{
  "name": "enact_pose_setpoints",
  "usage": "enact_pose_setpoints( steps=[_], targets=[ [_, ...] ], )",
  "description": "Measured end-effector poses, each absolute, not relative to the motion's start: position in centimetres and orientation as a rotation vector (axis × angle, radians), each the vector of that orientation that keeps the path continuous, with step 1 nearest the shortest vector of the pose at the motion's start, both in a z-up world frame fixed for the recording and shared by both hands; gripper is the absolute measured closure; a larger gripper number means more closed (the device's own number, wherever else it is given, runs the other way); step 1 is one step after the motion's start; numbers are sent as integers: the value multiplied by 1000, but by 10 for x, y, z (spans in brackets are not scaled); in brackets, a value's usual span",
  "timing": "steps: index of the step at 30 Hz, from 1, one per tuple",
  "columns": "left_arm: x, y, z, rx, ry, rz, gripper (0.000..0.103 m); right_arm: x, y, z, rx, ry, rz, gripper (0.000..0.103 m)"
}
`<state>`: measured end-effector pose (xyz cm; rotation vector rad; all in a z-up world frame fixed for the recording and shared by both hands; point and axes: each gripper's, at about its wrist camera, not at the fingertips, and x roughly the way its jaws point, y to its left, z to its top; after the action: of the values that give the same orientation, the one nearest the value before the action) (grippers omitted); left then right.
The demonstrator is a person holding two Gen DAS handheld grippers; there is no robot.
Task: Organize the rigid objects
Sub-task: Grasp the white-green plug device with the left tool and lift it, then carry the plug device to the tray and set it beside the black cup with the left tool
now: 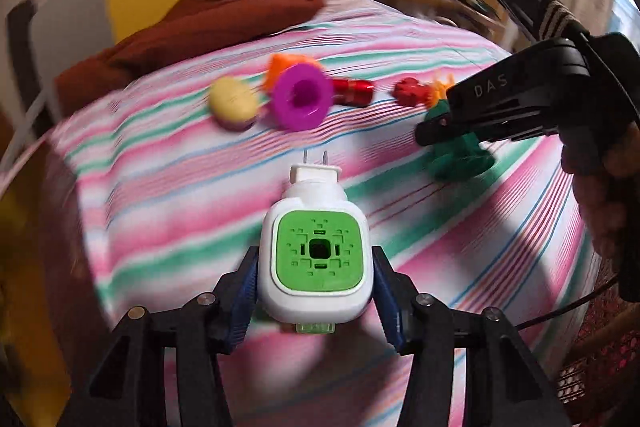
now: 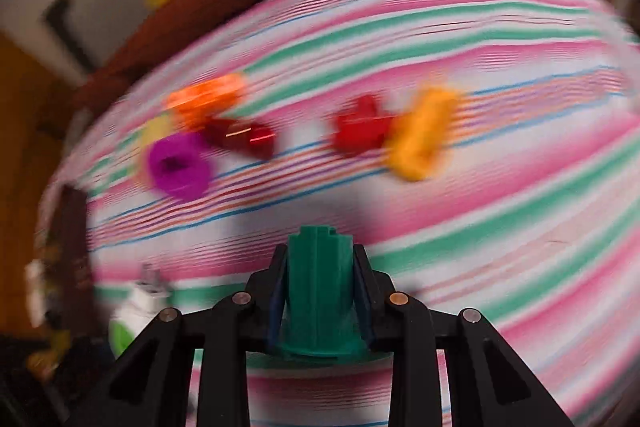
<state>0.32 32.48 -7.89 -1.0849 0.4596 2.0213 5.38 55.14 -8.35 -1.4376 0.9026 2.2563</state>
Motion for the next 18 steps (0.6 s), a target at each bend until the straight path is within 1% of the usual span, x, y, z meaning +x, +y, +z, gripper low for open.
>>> enact_pose_setpoints(
  steps=[1,3,5,13,18],
  targets=[
    [3,320,-78,-1098,433,2025,50,48,543,-84,-1472,861,2283,73],
    [2,312,-79,-1110,385,2022,50,41,529,-84,-1505,711,2305,72],
    [2,308,-80,-1115,366,2018,50,38,524,-85,-1515,661,2314,72],
    [9,309,-82,-1124,372,2016,50,32,529,-87,-1499,719,2310,72],
    [6,313,-82,-1152,387,2017,50,33,530,-89,-1506,717,2311,71]
  ],
)
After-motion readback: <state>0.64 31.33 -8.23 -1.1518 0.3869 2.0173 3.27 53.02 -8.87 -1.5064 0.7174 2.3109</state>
